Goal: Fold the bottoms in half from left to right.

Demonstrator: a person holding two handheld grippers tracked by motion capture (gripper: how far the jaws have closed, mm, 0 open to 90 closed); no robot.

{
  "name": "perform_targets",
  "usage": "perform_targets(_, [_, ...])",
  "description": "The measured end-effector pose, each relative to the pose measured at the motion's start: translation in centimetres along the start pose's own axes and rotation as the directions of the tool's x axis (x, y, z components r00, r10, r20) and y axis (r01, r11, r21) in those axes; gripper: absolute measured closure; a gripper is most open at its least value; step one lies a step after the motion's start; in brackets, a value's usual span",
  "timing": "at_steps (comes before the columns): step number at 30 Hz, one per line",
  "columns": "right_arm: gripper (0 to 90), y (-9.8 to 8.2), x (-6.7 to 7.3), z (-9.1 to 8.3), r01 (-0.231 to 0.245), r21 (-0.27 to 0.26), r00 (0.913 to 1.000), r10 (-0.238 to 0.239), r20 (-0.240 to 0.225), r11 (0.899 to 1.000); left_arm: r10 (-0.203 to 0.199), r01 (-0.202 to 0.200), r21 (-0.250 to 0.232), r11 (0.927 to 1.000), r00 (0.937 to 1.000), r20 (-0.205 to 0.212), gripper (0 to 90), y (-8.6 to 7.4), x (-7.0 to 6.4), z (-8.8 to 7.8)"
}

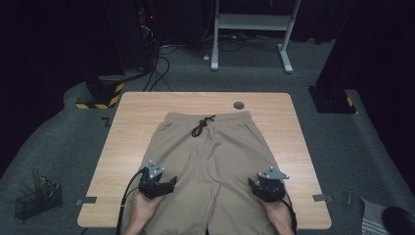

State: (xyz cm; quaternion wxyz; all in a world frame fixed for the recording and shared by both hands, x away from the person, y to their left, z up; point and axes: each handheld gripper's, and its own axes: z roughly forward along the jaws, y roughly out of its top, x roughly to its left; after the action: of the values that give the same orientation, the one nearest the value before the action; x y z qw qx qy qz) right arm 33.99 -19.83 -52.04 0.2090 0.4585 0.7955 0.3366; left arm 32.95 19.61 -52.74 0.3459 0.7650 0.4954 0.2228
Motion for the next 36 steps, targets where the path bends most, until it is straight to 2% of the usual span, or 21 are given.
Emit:
perform_targets(4, [55.5,-1.1,1.0,-1.2,0.007,0.001,0.9999,-0.007,-0.01,1.0,0.002,-0.002,0.005,1.0,1.0,0.005,26.3,-0.7,-0.7,-0.9])
perform_targets(5, [55.5,-1.2,1.2,-1.4,0.009,0.003,0.9999,-0.009,-0.014,1.0,0.005,-0.006,0.032,0.9995,0.9998,0.017,25.8,-0.7,-0.9,-1.3])
perform_targets(6, [55.3,-1.2,1.3,-1.5,0.011,0.012,0.9998,-0.011,-0.017,1.0,0.005,-0.006,0.032,0.9995,0.9998,0.017,25.0,-0.7,-0.9,-1.3])
perform_targets(8, [54.8,-1.2,1.3,-1.6,0.015,0.024,0.9997,-0.015,-0.02,1.0,-0.007,0.004,0.061,0.9981,0.9988,0.048,24.9,-0.3,-0.9,-1.4])
perform_targets(10, [52.6,-0.7,1.3,-1.5,0.02,0.029,0.9994,-0.019,-0.03,0.999,-0.024,0.021,0.044,0.9988,0.9968,0.076,26.2,0.0,-0.8,-1.4])
perform_targets(11, [52.6,-0.7,1.3,-1.5,0.02,0.029,0.9994,-0.019,-0.03,0.999,-0.017,0.015,0.032,0.9994,0.9971,0.074,26.2,0.4,-0.8,-1.3])
perform_targets(13, [52.9,0.5,0.9,-1.2,-0.004,-0.013,0.9995,0.004,-0.031,1.0,-0.004,0.002,0.028,0.9996,0.9973,0.073,26.3,1.7,-0.5,-0.7])
perform_targets(14, [52.9,1.0,0.8,-1.0,-0.009,-0.03,0.9992,0.008,-0.039,1.0,-0.004,0.002,0.028,0.9996,0.9973,0.073,26.2,1.7,-0.5,-0.7])
perform_targets(15, [52.8,1.5,0.6,-0.6,-0.01,-0.035,0.9992,0.008,-0.038,0.999,-0.008,0.006,0.028,0.9996,0.9976,0.069,26.0,2.7,-0.1,0.0])
perform_targets(17, [52.6,2.1,0.5,-0.2,-0.011,-0.039,0.9993,0.01,-0.036,0.999,-0.012,0.01,0.026,0.9996,0.9975,0.069,25.4,3.3,0.2,0.5])
perform_targets(19, [51.1,3.6,0.3,1.3,-0.007,-0.036,0.9996,0.006,-0.029,0.999,-0.007,0.006,0.031,0.9995,0.999,0.044,25.4,4.2,0.6,1.4])
perform_targets(23, [49.7,4.8,0.2,2.4,-0.007,-0.041,0.9999,0.007,-0.013,0.999,0.023,-0.023,0.047,0.9986,0.9997,-0.006,25.8,5.4,1.3,3.2])
perform_targets(24, [49.2,5.3,0.1,3.1,-0.01,-0.036,1.0,0.01,-0.001,0.999,0.021,-0.02,0.041,0.999,0.9997,-0.01,26.8,5.6,1.4,3.6])
perform_targets(28, [49.0,5.5,-0.1,3.7,-0.024,-0.028,0.9997,0.024,0.001,0.999,0.024,-0.023,0.053,0.9983,0.9996,-0.016,27.0,5.8,1.6,4.4])
perform_targets(31, [48.4,5.2,-0.1,4.1,-0.023,-0.007,0.9997,0.023,0.009,1.0,0.038,-0.037,0.074,0.9965,0.9992,-0.013,26.9,5.7,1.5,4.8])
perform_targets(32, [48.0,4.8,-0.1,4.4,-0.014,0.019,0.9998,0.014,0.013,1.0,0.05,-0.049,0.08,0.9955,0.9987,-0.009,26.6,5.5,1.4,4.8])
perform_targets(36, [47.8,4.3,-0.1,4.4,-0.007,0.019,1.0,0.007,0.005,1.0,0.032,-0.032,0.077,0.9965,0.9995,0.003,27.1,5.2,1.4,4.7])
